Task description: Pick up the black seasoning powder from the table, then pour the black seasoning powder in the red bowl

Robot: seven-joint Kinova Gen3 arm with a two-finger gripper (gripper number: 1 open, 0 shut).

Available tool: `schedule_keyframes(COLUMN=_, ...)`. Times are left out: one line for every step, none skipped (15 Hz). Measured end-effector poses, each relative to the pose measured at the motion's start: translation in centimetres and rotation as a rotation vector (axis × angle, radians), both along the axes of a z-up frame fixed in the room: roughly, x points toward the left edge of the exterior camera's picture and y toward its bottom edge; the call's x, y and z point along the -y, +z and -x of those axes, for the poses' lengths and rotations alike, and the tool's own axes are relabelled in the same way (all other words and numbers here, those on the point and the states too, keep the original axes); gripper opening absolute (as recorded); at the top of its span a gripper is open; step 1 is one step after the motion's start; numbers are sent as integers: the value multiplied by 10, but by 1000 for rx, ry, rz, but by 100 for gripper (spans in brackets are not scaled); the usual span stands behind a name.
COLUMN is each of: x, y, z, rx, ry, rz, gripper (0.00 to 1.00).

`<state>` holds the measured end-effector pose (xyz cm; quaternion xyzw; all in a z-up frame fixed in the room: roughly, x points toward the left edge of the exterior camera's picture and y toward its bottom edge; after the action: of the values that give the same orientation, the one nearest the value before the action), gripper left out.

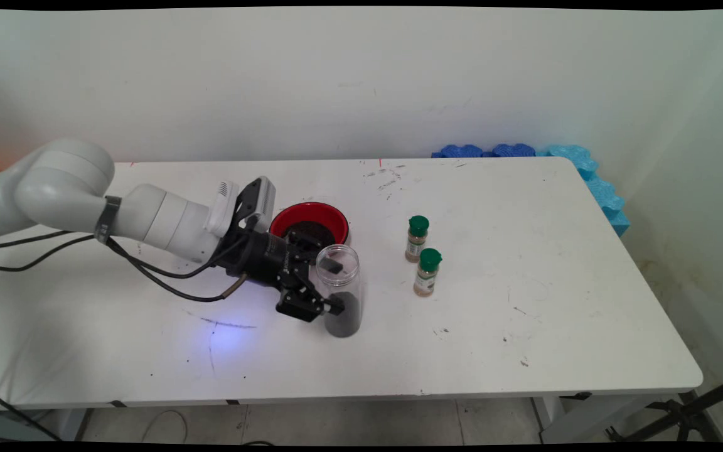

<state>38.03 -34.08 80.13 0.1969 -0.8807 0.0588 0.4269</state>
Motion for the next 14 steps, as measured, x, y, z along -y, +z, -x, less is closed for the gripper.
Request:
schedule_keyframes(x=1, y=0, z=1, rx=-1, ry=-1, rz=0, gripper=0)
schedule_keyframes(x=1, y=-1, z=1, rx=-3, ry=-3, rz=0, gripper=0)
schedule_keyframes(x=2, y=-1, z=1, rx=-5, ry=-7, rz=-1, gripper=0)
schedule_keyframes(x=2, y=0, z=1, rx=-7, ry=-14, rz=0, gripper=0)
schedule_keyframes(x=3, y=2, z=0, rx=-8, ry=-19, rz=3, gripper=0)
schedule_keyframes(x=4, y=4, z=-2, rx=-10, ry=-25, rz=7, gripper=0)
schedule_keyframes(x=5, y=8, z=-4, rx=-11, ry=-30, rz=13, gripper=0)
schedule_keyframes(x=7, y=12, z=-7, rx=-11, ry=-34, rz=19, gripper=0)
schedule_keyframes(x=8, y=17, z=-10, rx=-13, ry=-36, rz=26, gripper=0)
schedule_keyframes(x=10, y=23, z=-14, rx=-14, ry=-37, rz=31, gripper=0)
schedule_keyframes(x=11, y=29, z=-17, rx=-16, ry=-37, rz=34, gripper=0)
schedule_keyframes(x=13, y=36, z=-21, rx=-18, ry=-34, rz=33, gripper=0)
schedule_keyframes(x=15, y=43, z=-24, rx=-18, ry=-28, rz=27, gripper=0)
schedule_keyframes(x=16, y=49, z=-27, rx=-15, ry=-22, rz=17, gripper=0)
